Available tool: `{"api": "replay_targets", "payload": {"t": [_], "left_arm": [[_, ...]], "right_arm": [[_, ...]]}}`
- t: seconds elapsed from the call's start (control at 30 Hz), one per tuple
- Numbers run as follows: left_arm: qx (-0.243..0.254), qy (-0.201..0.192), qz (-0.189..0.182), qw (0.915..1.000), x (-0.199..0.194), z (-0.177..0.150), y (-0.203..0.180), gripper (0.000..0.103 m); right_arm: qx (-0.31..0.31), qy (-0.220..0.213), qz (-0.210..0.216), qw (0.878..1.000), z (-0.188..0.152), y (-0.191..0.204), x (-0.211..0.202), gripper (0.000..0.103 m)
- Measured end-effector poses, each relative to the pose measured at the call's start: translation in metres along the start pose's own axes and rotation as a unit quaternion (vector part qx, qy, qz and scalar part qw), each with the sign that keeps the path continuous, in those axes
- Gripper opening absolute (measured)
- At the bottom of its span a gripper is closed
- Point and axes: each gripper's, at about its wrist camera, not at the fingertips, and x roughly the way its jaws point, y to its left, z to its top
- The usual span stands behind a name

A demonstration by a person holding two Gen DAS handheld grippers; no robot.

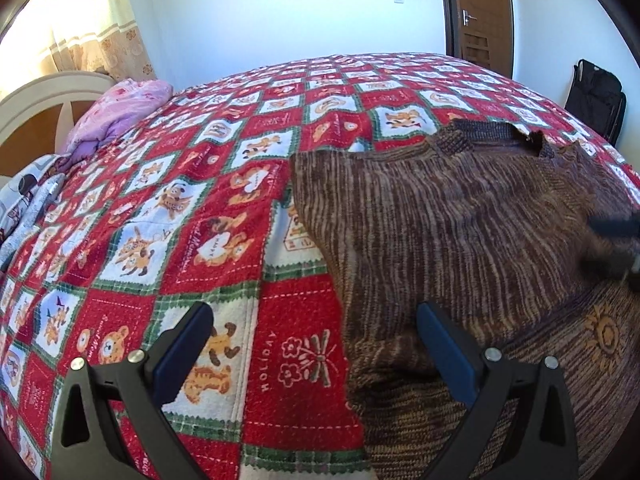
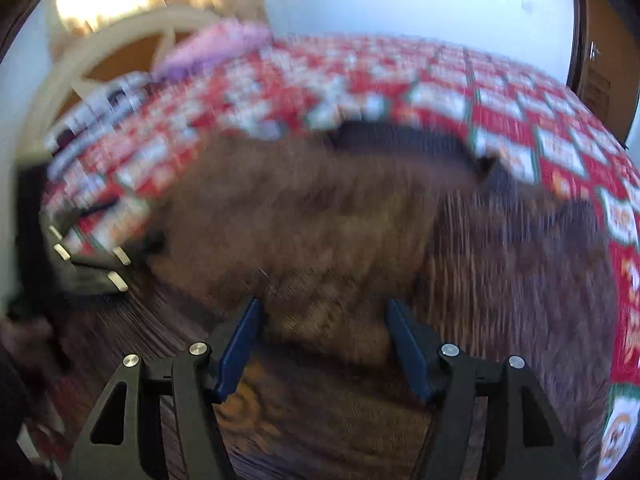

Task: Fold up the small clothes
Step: 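Grasp the sweater side edge with the right gripper and fold it toward the center, then open the right gripper and lift it away from the folded sweater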

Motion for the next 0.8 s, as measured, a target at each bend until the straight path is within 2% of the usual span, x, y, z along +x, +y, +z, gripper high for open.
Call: {"api": "replay_targets", "payload": {"t": [0.03, 0.23, 0.4, 0.43, 0.5, 0.8], "left_arm": [[0.003, 0.000, 0.003, 1.0000, 0.000, 0.000, -0.001, 0.103], [0.010, -0.005, 0.016, 0.9998, -0.004, -0.003, -0.004, 0.103], [0.013, -0.007, 0.022, 0.9996, -0.005, -0.004, -0.005, 0.103], [0.012, -0.007, 0.022, 0.9997, -0.005, -0.004, -0.005, 0.103], [0.011, -0.006, 0.020, 0.9997, -0.005, -0.004, -0.004, 0.103], [0.000, -0.007, 0.024, 0.9997, -0.018, -0.011, -0.005, 0.103]], "right_arm": [[-0.001, -0.010, 0.002, 1.000, -0.003, -0.001, -0.003, 0.066], [-0.004, -0.002, -0.008, 1.000, -0.009, 0.000, -0.010, 0.066], [0.020, -0.042, -0.007, 0.999, -0.002, -0.007, -0.023, 0.066], [0.027, -0.039, -0.006, 0.999, 0.000, -0.009, -0.022, 0.066], [0.033, 0.002, -0.018, 0.999, 0.000, -0.011, -0.008, 0.066], [0.039, -0.007, -0.018, 0.999, -0.019, -0.017, -0.027, 0.066]]}}
